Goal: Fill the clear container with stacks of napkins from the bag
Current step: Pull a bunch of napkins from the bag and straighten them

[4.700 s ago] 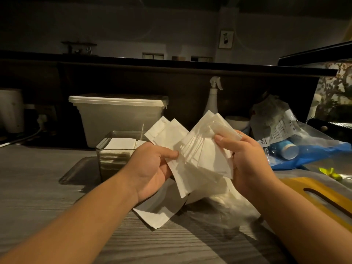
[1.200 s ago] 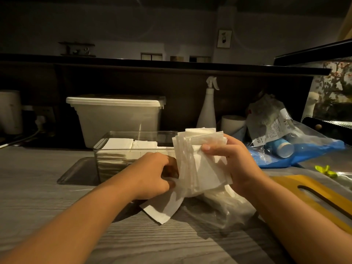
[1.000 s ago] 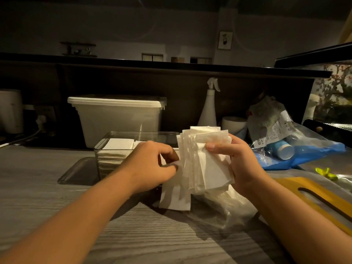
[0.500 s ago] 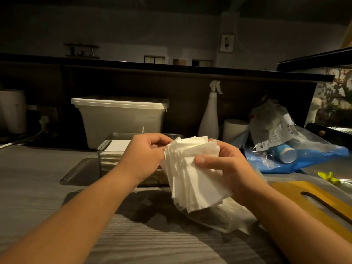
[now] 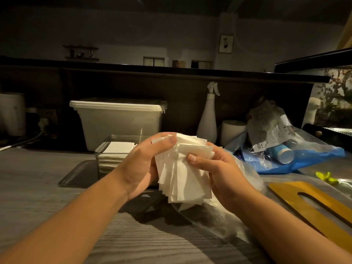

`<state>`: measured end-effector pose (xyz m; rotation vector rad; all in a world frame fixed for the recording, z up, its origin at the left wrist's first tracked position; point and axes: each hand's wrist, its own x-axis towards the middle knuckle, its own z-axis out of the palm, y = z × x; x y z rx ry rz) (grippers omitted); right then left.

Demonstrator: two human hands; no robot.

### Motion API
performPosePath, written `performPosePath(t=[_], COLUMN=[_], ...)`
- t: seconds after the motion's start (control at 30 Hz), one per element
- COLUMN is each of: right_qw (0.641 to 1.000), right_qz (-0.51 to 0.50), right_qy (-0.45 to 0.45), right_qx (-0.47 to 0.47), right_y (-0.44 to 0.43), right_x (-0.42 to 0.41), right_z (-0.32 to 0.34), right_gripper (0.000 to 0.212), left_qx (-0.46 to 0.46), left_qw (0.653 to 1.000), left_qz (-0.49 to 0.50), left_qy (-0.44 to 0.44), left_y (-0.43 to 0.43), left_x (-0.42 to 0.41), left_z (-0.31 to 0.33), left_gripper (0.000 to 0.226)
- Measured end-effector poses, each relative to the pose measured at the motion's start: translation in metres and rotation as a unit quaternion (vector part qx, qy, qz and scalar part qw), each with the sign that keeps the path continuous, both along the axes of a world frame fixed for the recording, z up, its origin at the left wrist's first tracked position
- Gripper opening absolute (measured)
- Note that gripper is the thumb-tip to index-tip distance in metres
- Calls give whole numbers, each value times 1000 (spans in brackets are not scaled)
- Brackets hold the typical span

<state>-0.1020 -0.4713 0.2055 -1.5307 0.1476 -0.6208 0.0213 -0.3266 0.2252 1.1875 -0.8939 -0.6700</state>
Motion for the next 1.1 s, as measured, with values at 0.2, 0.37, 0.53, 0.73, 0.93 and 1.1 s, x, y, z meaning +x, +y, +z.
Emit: performPosePath(t=[0.2,0.37,0.53,0.73,0.93,1.1], right_qw=[999,993,989,999,991,991], right_qz=[-27,-76,-83,38,15,-34], right_qy=[-36,-72,-84,2,78,72], right_qx=[29,47,85,6,-109,-112], right_y=[0,5,5,20,54,76], right_x=[-2,-3,1,6,28,40], right_z=[3,8,2,-9,-4,-19], right_gripper=[50,44,63,80,49,48], left_qx=[-33,23,31,29,50,53], left_qw=[998,999,987,984,975,977], left_qz=[62,44,142,137,145,166], left_qy=[9,-8,-68,-107,-159,-123], left_y=[-2,-8,-6,39,77,90], left_x=[-9,-16,-10,9,25,34], left_z=[-4,-9,-1,-7,-17,-39], left_gripper=[71,80,82,68,48,47])
